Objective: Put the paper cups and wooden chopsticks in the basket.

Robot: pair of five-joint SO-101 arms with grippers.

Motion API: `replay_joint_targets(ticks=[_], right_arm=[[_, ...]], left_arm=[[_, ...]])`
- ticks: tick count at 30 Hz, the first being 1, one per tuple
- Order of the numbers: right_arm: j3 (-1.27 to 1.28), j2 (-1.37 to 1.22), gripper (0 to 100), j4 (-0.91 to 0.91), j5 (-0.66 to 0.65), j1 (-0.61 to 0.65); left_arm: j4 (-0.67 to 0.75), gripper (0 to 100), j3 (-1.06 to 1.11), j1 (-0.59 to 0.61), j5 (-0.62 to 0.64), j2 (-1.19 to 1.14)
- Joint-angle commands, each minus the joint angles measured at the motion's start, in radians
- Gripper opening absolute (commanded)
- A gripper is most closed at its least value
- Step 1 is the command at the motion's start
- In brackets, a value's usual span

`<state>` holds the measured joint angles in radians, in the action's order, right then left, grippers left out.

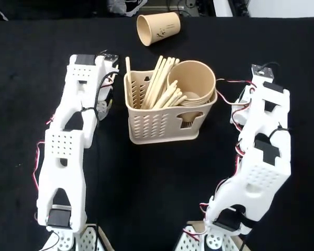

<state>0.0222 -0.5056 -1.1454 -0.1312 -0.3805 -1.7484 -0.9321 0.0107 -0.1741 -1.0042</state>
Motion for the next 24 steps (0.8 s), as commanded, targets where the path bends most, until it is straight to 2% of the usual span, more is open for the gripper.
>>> replay_joint_targets(ticks=[1,6,14,19,24], right_arm=[[0.001,0.022,1.2,0.005,-0.008,-0.002],[0.001,0.022,1.2,0.005,-0.008,-0.002],[-0.001,0.022,1.2,0.006,-0.008,-0.002],[-0.001,0.022,1.2,0.006,-0.008,-0.002],[-0.001,0.022,1.2,0.006,-0.008,-0.002]], left_arm=[[-0.011,3,-0.059,0.021,-0.005,0.005],[-0.012,3,-0.019,0.033,-0.002,0.109],[0.011,3,0.193,0.085,0.038,0.385],[0.146,3,0.458,0.107,0.054,0.592],[0.405,3,0.88,0.099,0.087,0.965]])
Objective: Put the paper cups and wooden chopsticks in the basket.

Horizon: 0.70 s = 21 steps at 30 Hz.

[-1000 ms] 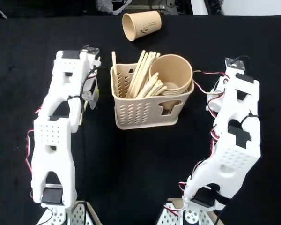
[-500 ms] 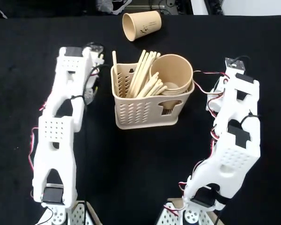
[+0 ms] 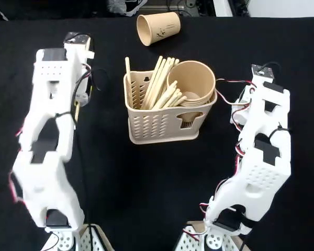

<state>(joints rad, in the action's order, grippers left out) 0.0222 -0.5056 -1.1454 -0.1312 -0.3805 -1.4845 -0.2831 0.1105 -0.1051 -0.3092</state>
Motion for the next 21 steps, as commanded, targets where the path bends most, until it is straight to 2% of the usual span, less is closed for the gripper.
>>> replay_joint_targets(ticks=[1,6,10,16,21], right_arm=[[-0.001,0.022,1.2,0.006,-0.008,-0.002],[-0.001,0.022,1.2,0.005,-0.008,-0.002],[0.001,0.022,1.2,0.005,-0.008,-0.002],[0.001,0.022,1.2,0.005,-0.008,0.0],[0.001,0.022,1.2,0.005,-0.008,0.0]], left_arm=[[0.196,3,0.325,-0.001,0.018,0.362],[0.48,3,0.734,-0.001,0.031,0.827],[0.657,3,0.969,-0.002,0.135,1.14],[0.821,3,1.15,-0.018,0.27,1.51],[0.965,3,1.205,-0.191,0.273,1.7]])
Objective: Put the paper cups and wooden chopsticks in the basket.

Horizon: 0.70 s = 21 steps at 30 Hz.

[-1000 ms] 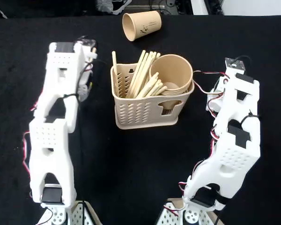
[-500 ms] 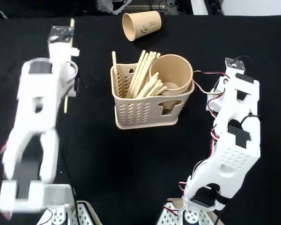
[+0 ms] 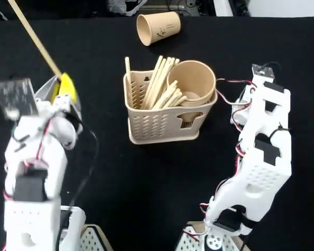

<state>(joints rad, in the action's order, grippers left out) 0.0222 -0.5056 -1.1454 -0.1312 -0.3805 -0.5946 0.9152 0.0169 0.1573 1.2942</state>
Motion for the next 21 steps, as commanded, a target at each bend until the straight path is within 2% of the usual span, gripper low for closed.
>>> replay_joint_targets(ticks=[1,5,8,21], right_arm=[[0.001,0.022,1.2,0.005,-0.008,0.0],[0.001,0.022,1.2,0.005,-0.008,0.0],[0.001,0.022,1.2,0.005,-0.008,0.0],[-0.001,0.022,1.2,0.005,-0.008,0.0]], left_arm=[[0.086,3,0.004,-0.147,0.003,0.11],[0.097,3,-0.01,-0.341,-0.071,0.089],[0.098,3,-0.015,-0.427,-0.094,0.041],[0.382,3,0.108,-0.447,-0.087,-0.239]])
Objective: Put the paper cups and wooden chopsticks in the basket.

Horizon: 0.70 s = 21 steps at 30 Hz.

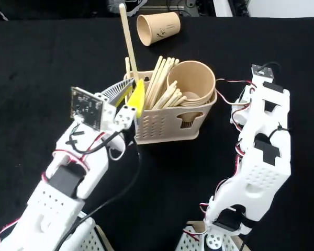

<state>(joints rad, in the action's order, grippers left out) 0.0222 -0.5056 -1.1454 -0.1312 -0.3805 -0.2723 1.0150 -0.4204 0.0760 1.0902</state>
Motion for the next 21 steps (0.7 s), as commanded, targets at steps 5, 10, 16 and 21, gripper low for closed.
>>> replay_joint_targets(ticks=[5,10,16,21], right_arm=[[-0.001,0.022,1.2,0.005,-0.008,0.0],[-0.001,0.022,1.2,0.005,-0.008,0.0],[-0.001,0.022,1.2,0.006,-0.008,0.0],[-0.001,0.022,1.2,0.006,-0.008,0.0]], left_arm=[[0.094,3,0.024,-0.002,-0.006,-0.089],[0.072,3,0.03,-0.01,-0.006,-0.103],[-0.167,17,-0.065,-0.001,0.075,-0.095],[-0.232,18,-0.111,0.002,0.092,-0.094]])
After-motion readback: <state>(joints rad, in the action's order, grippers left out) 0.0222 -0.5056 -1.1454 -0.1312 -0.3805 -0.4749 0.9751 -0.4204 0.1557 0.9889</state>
